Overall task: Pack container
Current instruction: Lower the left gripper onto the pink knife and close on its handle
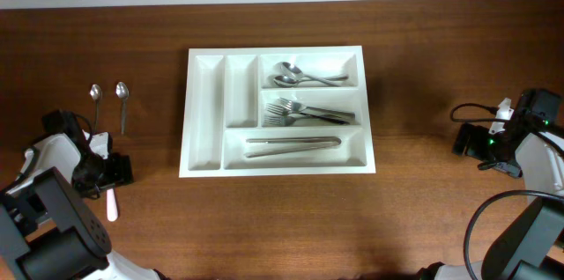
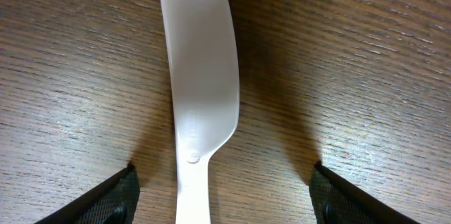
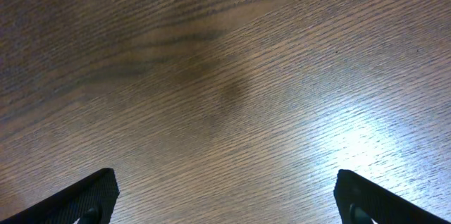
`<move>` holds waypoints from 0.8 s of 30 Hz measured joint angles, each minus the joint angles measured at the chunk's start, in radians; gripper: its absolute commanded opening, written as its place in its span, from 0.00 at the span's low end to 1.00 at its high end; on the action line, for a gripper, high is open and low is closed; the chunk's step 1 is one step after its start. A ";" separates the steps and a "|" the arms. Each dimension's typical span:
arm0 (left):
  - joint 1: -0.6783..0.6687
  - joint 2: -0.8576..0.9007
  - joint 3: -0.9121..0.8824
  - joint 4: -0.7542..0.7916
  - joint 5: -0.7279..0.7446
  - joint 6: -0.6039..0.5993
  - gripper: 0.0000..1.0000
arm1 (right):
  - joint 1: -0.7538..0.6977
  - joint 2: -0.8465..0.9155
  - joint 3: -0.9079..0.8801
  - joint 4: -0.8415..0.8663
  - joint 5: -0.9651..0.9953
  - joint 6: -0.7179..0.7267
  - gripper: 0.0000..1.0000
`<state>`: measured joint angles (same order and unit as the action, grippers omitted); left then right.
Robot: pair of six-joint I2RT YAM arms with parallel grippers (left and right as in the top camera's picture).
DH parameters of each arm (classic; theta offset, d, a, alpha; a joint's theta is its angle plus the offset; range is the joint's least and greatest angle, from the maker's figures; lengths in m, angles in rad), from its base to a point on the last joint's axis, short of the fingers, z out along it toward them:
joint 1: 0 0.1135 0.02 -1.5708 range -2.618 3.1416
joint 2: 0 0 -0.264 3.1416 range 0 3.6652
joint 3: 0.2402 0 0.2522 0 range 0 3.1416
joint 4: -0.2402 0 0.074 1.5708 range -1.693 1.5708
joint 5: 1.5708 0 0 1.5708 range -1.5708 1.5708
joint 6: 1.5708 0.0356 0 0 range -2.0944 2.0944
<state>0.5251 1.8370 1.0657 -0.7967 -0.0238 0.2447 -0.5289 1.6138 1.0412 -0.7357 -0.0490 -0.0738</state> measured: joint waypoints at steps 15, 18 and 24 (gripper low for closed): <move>0.002 -0.006 -0.008 0.020 0.005 0.006 0.46 | 0.000 0.000 0.000 0.000 0.000 0.000 0.99; 0.002 -0.006 -0.008 0.020 0.005 0.006 0.43 | 0.000 0.000 0.000 0.000 0.000 0.000 0.99; 0.002 -0.006 -0.008 0.016 0.005 0.006 0.41 | 0.000 0.000 0.000 0.000 0.000 -0.001 0.99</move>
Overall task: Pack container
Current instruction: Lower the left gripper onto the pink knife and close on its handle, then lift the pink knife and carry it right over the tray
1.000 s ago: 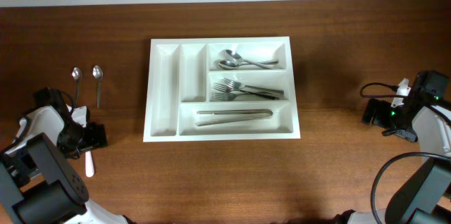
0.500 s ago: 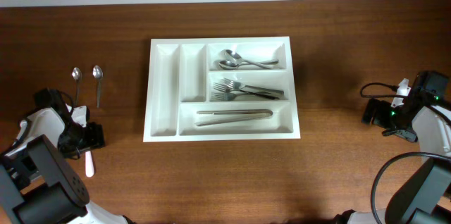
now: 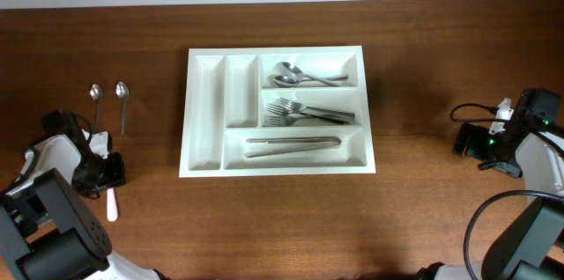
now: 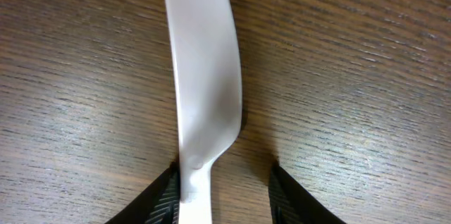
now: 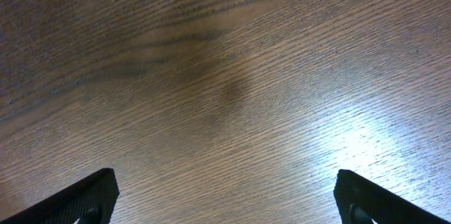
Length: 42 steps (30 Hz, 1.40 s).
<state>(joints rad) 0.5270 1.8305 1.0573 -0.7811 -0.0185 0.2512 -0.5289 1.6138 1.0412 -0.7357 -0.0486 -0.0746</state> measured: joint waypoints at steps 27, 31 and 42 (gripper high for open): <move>0.000 0.000 -0.001 -0.058 -0.017 0.003 0.13 | 0.000 0.000 0.000 0.000 0.000 0.000 0.99; 0.000 0.000 -0.001 -0.058 -0.019 0.004 0.10 | 0.000 0.000 0.000 0.000 0.000 0.000 0.98; 0.000 0.000 0.003 -0.063 -0.019 0.004 0.09 | 0.000 0.000 0.000 0.000 0.000 0.000 0.99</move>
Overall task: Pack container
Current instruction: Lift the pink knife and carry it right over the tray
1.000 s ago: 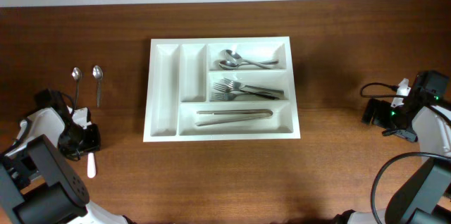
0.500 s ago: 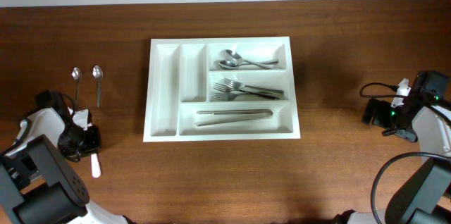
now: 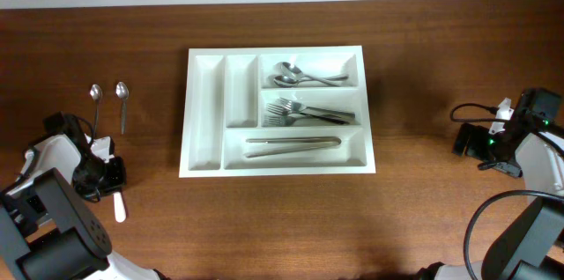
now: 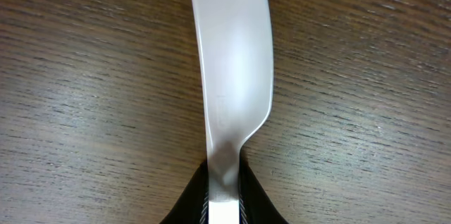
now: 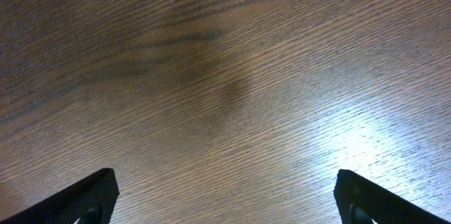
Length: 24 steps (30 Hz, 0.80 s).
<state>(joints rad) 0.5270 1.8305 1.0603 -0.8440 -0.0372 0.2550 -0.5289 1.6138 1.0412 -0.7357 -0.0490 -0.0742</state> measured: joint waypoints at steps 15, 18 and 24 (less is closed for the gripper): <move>-0.006 0.019 0.229 -0.152 0.090 0.000 0.06 | 0.000 0.000 0.000 0.000 0.000 0.000 0.99; -0.028 0.019 0.284 -0.181 0.114 0.000 0.06 | 0.000 0.000 0.000 0.000 0.000 0.000 0.99; -0.157 0.020 0.396 -0.188 0.176 -0.022 0.06 | 0.000 0.000 0.000 0.000 0.000 0.000 0.99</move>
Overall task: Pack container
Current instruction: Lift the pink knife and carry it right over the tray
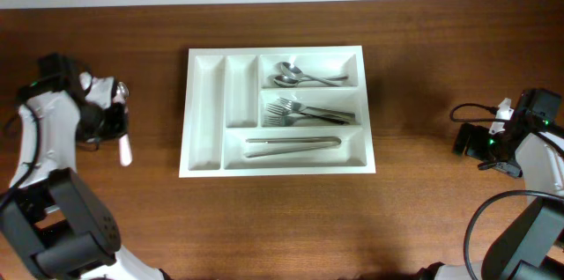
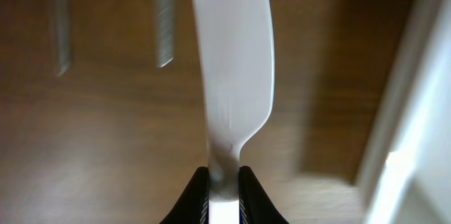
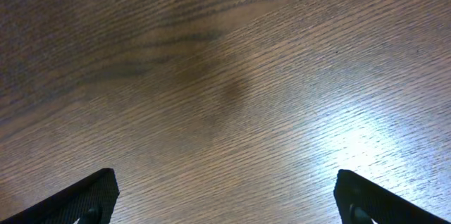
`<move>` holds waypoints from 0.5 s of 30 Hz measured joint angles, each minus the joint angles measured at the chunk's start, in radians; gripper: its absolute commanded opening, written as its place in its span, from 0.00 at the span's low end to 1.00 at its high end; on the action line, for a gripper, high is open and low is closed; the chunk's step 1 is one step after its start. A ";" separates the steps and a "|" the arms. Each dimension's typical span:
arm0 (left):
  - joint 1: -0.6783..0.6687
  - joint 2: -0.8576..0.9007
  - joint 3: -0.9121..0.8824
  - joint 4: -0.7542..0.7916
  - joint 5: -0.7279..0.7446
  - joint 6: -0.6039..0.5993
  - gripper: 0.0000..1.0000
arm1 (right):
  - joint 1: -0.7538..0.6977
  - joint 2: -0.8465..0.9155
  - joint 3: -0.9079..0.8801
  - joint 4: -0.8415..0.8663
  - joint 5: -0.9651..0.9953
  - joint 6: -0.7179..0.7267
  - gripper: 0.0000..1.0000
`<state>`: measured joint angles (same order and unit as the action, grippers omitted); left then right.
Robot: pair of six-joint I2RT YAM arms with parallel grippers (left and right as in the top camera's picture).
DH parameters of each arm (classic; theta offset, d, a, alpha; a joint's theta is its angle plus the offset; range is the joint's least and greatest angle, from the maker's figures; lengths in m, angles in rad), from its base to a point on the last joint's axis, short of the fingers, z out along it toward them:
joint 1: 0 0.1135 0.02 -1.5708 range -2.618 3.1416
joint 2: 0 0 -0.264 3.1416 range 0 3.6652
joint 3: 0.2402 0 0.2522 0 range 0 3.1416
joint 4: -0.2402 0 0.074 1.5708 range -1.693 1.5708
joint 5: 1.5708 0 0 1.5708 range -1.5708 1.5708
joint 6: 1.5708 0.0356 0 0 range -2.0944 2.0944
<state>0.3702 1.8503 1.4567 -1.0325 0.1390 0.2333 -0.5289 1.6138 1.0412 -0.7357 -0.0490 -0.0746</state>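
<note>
My left gripper (image 2: 224,189) is shut on the handle of a white plastic knife (image 2: 236,62), held clear of the table. Overhead, the knife (image 1: 125,149) hangs left of the white cutlery tray (image 1: 204,164), with the left gripper (image 1: 113,121) just above it. The tray holds spoons (image 1: 300,75), forks (image 1: 304,113) and tongs (image 1: 293,143); its two left compartments are bare. Two metal spoons (image 1: 122,92) lie on the table by the left gripper, their handles (image 2: 163,20) showing in the left wrist view. My right gripper (image 3: 225,196) stands open over bare wood at the far right (image 1: 471,139).
The tray's left wall (image 2: 416,111) shows blurred at the right of the left wrist view. A cable (image 1: 471,108) runs by the right arm at the table's right edge.
My left gripper, shut on the white knife, has moved up off the table and away from the front left, now beside the two spoons and closer to the tray. The right arm is unmoved.
First my left gripper stood open around the white knife lying on the table at the front left. Then its fingers were closer in on the handle, then shut on it. Now the knife is held off the table near the tray's left side.
</note>
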 measured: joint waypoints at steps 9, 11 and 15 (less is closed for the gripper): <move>-0.255 0.000 0.113 0.076 0.021 -0.105 0.06 | 0.000 0.000 0.000 0.000 0.000 0.000 0.99; -0.306 0.000 0.122 0.107 0.023 -0.128 0.06 | 0.000 0.000 0.000 0.000 0.000 0.001 0.99; -0.405 0.000 0.127 0.179 0.023 -0.161 0.07 | 0.000 0.000 0.000 0.000 0.000 0.000 0.99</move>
<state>-0.0349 1.8507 1.5841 -0.8536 0.1619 0.0727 -0.5289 1.6138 1.0412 -0.7353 -0.0490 -0.0742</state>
